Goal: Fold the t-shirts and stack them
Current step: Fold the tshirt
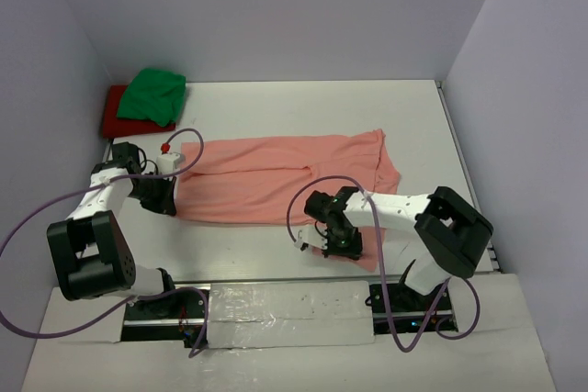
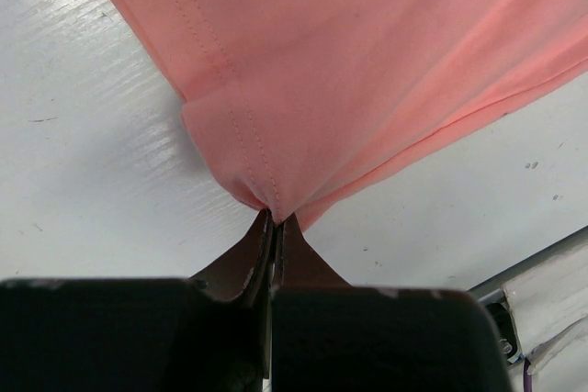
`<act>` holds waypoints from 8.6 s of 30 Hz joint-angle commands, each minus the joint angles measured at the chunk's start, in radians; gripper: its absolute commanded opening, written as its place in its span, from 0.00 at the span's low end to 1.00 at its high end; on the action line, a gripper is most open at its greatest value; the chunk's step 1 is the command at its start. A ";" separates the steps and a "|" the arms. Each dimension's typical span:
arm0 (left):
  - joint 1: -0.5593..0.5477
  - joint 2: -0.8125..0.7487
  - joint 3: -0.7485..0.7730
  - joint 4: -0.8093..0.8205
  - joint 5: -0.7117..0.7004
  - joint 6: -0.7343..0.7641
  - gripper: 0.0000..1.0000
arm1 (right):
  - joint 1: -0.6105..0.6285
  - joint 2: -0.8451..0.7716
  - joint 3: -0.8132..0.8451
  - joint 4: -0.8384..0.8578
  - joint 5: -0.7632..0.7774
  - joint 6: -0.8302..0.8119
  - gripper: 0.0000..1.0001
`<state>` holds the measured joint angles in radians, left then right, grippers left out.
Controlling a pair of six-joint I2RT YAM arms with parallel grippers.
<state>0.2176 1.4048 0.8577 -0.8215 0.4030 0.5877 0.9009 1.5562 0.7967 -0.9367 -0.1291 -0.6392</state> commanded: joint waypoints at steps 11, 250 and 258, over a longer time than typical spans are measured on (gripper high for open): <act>0.002 -0.015 0.064 -0.018 0.056 0.017 0.00 | -0.166 -0.173 0.122 0.153 0.118 0.115 0.00; -0.101 0.046 -0.039 0.765 -0.016 -0.334 0.55 | -0.553 0.065 0.475 0.556 0.416 0.196 0.52; -0.150 0.174 0.000 0.896 -0.030 -0.368 0.53 | -0.556 0.082 0.496 0.542 0.419 0.197 0.52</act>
<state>0.0750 1.5623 0.8078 -0.0433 0.3489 0.2523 0.3534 1.6699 1.2816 -0.3878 0.2867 -0.4488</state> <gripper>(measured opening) 0.536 0.522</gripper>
